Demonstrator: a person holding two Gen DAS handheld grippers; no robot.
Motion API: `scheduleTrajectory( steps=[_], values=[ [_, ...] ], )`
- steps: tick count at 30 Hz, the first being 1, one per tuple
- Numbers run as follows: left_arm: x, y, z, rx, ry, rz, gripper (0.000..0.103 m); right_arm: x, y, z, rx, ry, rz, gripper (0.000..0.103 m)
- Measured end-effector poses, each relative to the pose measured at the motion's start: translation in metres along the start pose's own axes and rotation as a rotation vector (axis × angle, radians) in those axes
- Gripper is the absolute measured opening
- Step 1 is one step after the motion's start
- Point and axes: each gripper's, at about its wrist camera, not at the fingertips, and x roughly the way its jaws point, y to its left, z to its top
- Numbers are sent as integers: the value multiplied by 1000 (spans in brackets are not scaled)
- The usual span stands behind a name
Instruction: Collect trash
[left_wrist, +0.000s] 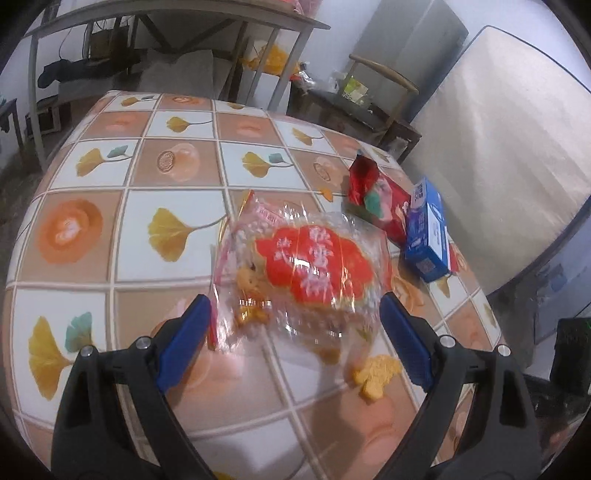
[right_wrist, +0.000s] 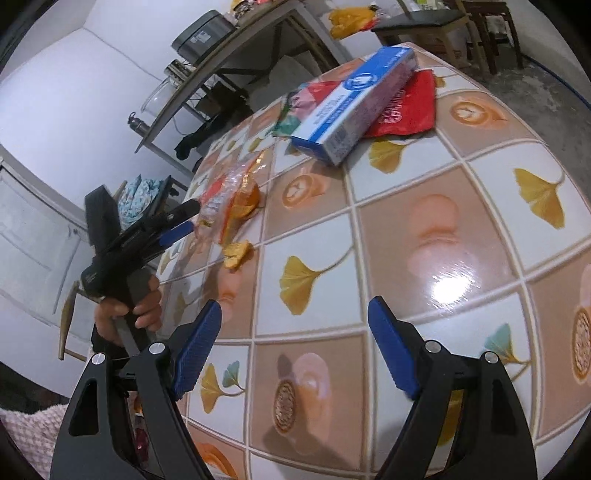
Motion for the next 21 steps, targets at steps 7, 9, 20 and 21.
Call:
scheduleTrajectory(
  steps=[7, 9, 20, 21],
  values=[
    [26, -26, 13, 144, 110, 21, 95, 0, -3, -4, 2, 13, 4, 79],
    [33, -34, 12, 199, 125, 60, 95, -2, -6, -6, 12, 12, 4, 79],
    [30, -40, 2, 276, 161, 104, 70, -4, -8, -3, 6, 10, 22, 79],
    [29, -37, 2, 255, 169, 84, 65, -5, -8, -4, 6, 9, 24, 79]
  ],
)
